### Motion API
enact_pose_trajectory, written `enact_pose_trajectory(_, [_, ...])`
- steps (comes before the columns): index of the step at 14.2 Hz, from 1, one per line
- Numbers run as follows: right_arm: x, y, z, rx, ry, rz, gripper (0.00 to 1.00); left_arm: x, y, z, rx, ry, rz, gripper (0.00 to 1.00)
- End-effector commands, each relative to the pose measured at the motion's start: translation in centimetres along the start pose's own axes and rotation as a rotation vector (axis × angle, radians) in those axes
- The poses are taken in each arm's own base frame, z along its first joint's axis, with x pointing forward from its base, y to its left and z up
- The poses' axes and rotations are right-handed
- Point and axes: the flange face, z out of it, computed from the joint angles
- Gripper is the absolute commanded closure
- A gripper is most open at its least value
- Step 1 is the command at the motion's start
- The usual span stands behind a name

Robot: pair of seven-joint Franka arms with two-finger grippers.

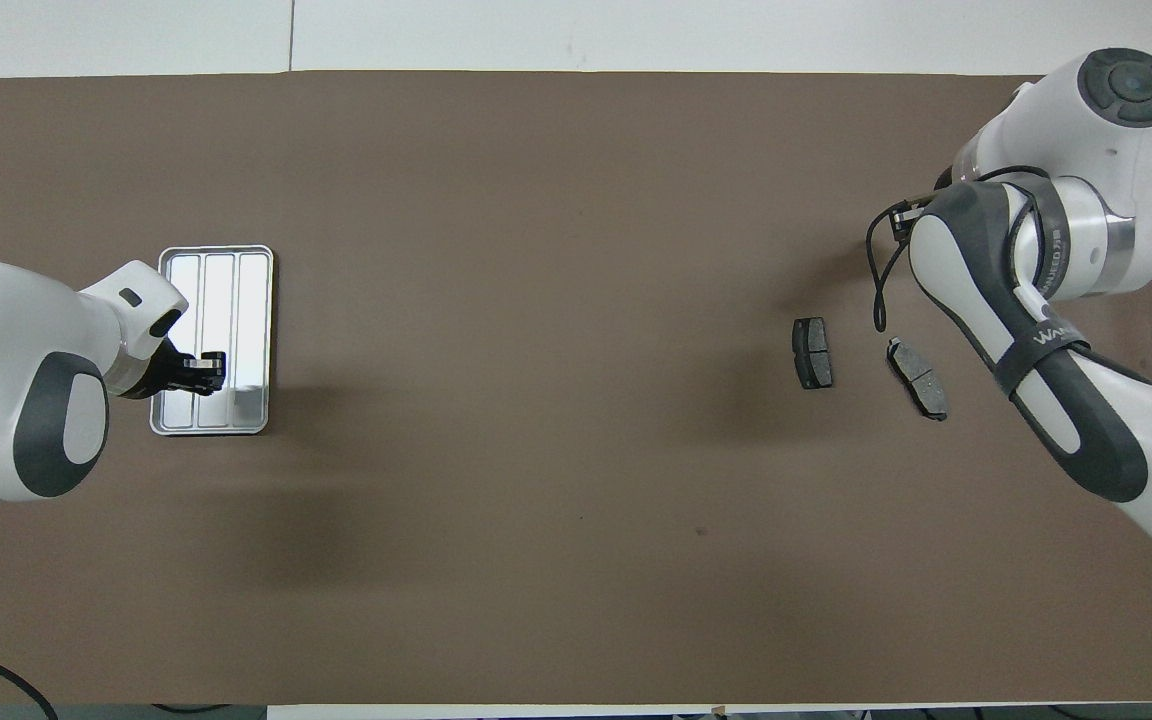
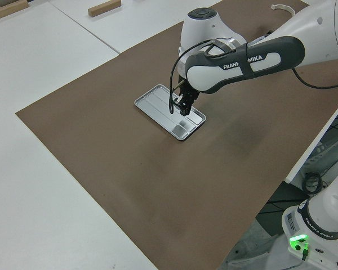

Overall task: Pick bearing gear from pile to tray
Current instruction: 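Grasp the second small dark gear with the right gripper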

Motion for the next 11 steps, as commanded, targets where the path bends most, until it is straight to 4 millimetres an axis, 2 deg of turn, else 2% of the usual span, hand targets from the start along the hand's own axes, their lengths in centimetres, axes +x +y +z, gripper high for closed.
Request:
enact_pose_trajectory(1, [-2.5, -5.2, -7.2, -0.017, -0.003, -0.027, 1.00, -1.0, -1.2, 1.5, 0.001, 0.020, 0.016, 1.00])
enact_pose_trajectory(2, [-3.7, -7.3, -9.3, -0.009, -0.001, 0.026, 1.00, -1.4, -1.3, 1.9, 0.001, 0.021, 0.011, 1.00])
enact_pose_trajectory(3, [-4.5, -10.3, -10.6, 0.012, -0.008, 0.080, 1.00, -1.6, -1.2, 2.2, 0.001, 0.018, 0.013, 1.00])
enact_pose_trajectory(6, [-5.9, -18.9, -12.5, 0.066, -0.017, 0.289, 1.00, -1.8, -1.1, 2.7, 0.000, 0.020, 0.007, 1.00])
enact_pose_trajectory(7, [-6.5, -22.0, -12.9, 0.089, -0.019, 0.354, 1.00, -1.9, -1.1, 2.7, -0.001, 0.018, 0.003, 1.00])
enact_pose_trajectory(9, [-7.3, -26.6, -13.1, 0.151, -0.031, 0.505, 1.00, -2.0, -1.1, 2.8, -0.001, 0.018, 0.003, 1.00])
enact_pose_trajectory(11, [-7.9, -31.1, -12.4, 0.192, -0.043, 0.616, 1.00, -2.0, -1.0, 3.1, -0.001, 0.027, 0.004, 1.00])
